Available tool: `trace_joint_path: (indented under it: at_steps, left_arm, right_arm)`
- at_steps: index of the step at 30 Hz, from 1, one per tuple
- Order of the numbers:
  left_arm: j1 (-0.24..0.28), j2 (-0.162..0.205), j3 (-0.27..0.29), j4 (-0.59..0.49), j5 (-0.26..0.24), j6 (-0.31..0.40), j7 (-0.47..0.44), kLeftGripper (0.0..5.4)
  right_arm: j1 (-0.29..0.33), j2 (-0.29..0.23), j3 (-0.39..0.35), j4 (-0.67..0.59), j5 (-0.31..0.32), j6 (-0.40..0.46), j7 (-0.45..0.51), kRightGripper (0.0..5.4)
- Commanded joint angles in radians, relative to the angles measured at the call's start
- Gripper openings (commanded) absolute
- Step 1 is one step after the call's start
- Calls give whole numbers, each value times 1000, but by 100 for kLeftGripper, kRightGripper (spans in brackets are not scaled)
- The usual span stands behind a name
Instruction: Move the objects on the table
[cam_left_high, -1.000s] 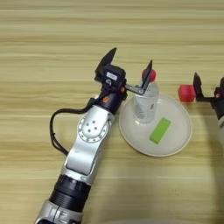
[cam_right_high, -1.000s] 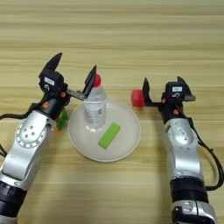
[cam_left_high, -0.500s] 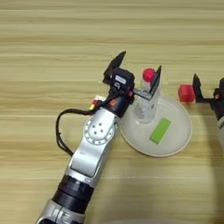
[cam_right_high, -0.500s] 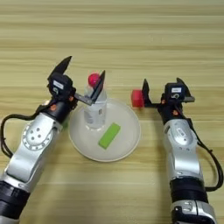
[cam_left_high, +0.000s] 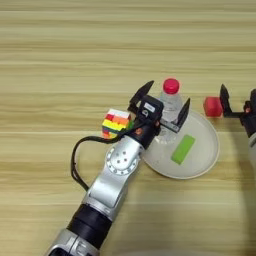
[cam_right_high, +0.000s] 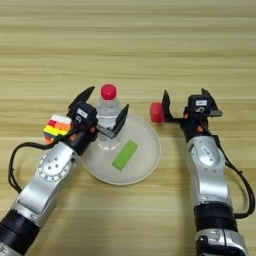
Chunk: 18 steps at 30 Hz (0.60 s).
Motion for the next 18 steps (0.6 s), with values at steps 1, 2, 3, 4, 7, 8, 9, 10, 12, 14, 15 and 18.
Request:
trace_joint_path:
  at_steps: [1,2,3,4,7,8,9,10,12,14,15,18]
  left_arm:
    - [-6,-74,-8,59,9,-22,1,540]
    - [-9,-75,-7,70,8,-26,2,540]
    - [-12,-77,-5,83,7,-31,3,540]
    - [-16,-78,-3,96,6,-37,3,540]
    - [-28,-81,5,134,2,-47,4,540]
    - [-30,-81,8,143,1,-51,4,540]
    - [-31,-81,10,149,-1,-55,5,540]
    - [-32,-81,11,154,-2,-58,5,540]
    - [-34,-81,13,161,-3,-63,6,540]
    - [-35,-81,14,165,-3,-66,6,540]
    - [-35,-82,14,167,-3,-67,7,540]
    - [-37,-82,15,171,-4,-72,5,540]
  right_arm:
    - [-17,1,3,4,-2,-6,-1,539]
    - [-16,1,3,4,-2,-6,-2,539]
    - [-16,0,3,3,-2,-6,-3,539]
    - [-15,0,3,2,-2,-5,-3,539]
    - [-14,0,3,-1,-2,-4,-3,539]
    - [-13,0,3,-1,-2,-4,-2,539]
    - [-13,0,4,-2,-2,-4,-2,539]
    - [-13,0,4,-2,-2,-4,-2,539]
    - [-14,1,4,0,-2,-4,-1,539]
    - [-15,2,5,2,-2,-4,-1,539]
    - [-16,2,6,3,-2,-4,-1,539]
    - [-17,2,7,5,-2,-5,-1,539]
